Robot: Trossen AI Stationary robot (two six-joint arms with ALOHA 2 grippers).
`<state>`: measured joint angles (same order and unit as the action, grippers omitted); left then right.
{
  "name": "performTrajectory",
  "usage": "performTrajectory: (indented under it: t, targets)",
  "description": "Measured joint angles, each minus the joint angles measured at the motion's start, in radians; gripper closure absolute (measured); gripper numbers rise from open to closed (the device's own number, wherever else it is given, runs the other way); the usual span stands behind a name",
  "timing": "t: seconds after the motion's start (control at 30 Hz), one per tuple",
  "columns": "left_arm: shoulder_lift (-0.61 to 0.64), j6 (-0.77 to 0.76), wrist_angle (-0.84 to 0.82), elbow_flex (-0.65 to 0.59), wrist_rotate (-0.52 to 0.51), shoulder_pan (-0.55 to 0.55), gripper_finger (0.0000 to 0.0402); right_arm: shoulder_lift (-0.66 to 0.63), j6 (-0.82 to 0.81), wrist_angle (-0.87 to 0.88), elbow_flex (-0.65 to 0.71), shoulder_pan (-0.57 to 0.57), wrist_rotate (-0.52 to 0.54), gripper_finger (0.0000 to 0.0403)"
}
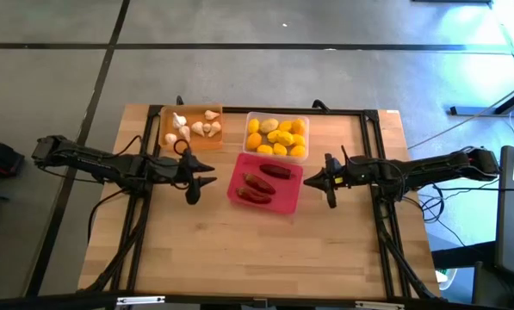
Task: Sort produce into baskets
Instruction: Return to Home Position
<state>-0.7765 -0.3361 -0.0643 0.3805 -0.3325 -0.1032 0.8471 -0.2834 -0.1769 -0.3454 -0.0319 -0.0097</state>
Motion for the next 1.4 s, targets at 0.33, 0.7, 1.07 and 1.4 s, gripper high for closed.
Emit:
performTrajectory:
  t: [0.33,0.7,1.07,1.4]
  targets:
    - [0.031,0.25,0.069,0.0,0.001,-0.044,0.0231,-0.031,0.026,0.041,0.0,0.0,-0.035,0.0393]
    - [0.237,0.286,0.223,-0.19,0.182,0.01,0.0231,-0.185,0.046,0.077,0.04,0.0,-0.035,0.0393]
    - [0.508,0.282,0.233,-0.312,0.238,0.098,0.0231,-0.423,0.048,0.062,0.171,0.0,0.033,0.0393]
    - [0.662,0.268,0.185,-0.373,0.247,0.098,0.0231,-0.646,0.066,0.059,0.247,0.0,0.032,0.0393]
